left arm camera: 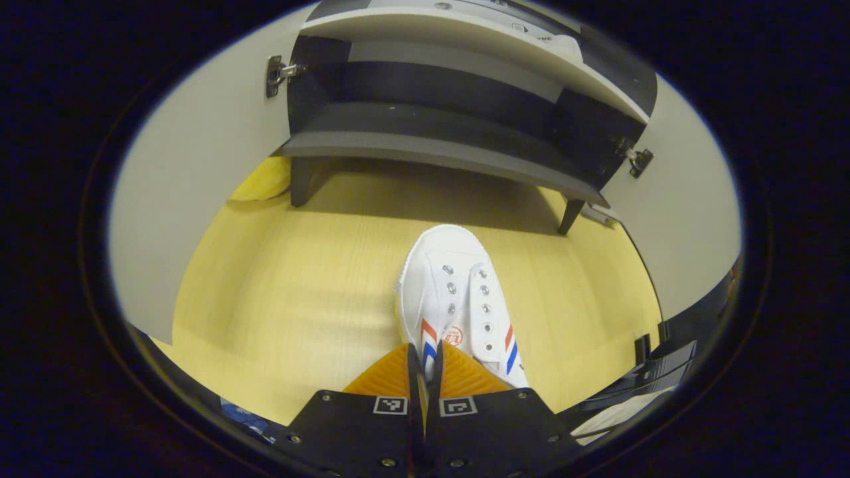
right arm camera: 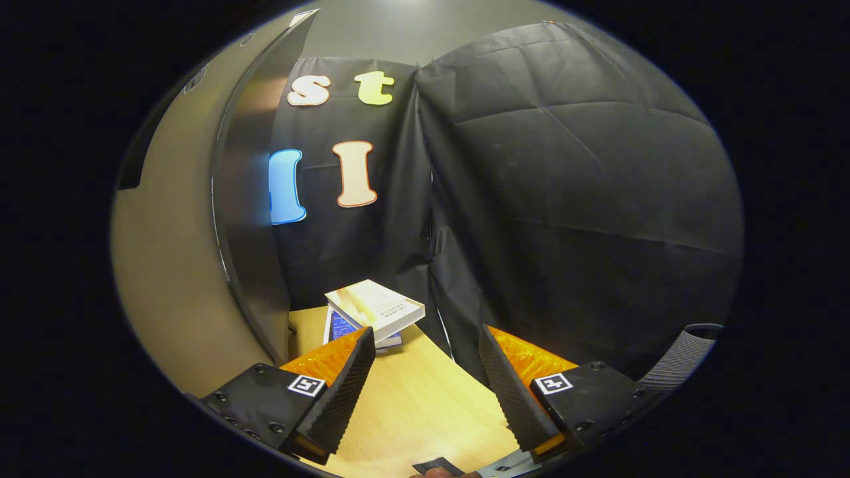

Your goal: Grab one shoe with the right hand and put it into the shoe cabinet, grab the other shoe with the left hand and put it into the shoe cabinet; then close the right door with the right hand and the left door with the left hand.

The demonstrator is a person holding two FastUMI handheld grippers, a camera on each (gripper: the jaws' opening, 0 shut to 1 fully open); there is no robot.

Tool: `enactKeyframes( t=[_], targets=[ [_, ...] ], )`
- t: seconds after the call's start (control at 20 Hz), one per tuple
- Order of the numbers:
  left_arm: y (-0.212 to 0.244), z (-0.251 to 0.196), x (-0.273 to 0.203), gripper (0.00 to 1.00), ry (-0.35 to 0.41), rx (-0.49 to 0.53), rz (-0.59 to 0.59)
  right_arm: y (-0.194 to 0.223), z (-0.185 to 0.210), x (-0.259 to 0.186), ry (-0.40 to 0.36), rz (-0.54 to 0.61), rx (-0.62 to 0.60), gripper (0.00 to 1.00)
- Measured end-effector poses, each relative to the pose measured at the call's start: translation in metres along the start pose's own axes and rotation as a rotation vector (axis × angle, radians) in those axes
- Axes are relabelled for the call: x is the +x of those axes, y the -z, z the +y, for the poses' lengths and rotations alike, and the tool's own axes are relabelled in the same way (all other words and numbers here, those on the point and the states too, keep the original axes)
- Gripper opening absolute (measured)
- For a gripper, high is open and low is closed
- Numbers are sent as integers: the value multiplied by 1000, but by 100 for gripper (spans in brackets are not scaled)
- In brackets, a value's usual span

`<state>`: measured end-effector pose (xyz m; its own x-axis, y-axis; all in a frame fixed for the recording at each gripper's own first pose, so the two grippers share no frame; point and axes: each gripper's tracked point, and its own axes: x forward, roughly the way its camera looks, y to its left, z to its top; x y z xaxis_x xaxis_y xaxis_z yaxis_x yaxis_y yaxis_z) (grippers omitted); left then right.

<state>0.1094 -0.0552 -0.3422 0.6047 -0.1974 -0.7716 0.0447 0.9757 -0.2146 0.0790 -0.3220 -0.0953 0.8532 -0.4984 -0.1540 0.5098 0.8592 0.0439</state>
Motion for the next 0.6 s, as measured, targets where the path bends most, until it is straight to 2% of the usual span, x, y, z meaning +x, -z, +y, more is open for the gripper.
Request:
enactKeyframes(
  t=[0.05, 0.15, 0.2, 0.4, 0.6],
  targets=[
    [-7, 0, -8, 2, 17, -5, -28, -1, 1, 3, -1, -3, 5, 93],
    [-14, 3, -15, 2, 44, -1, -79, -2, 0, 7, 3, -5, 7, 93],
    [-15, 2, -15, 1, 54, 10, -100, -3, -2, 9, 8, -6, 6, 98],
    [-20, 0, -13, 2, 99, 90, -193, -6, -10, 19, 30, -9, 2, 98],
    [-21, -1, -10, 2, 177, 81, -279, -4, -14, 30, 48, 5, 10, 98]
  ],
)
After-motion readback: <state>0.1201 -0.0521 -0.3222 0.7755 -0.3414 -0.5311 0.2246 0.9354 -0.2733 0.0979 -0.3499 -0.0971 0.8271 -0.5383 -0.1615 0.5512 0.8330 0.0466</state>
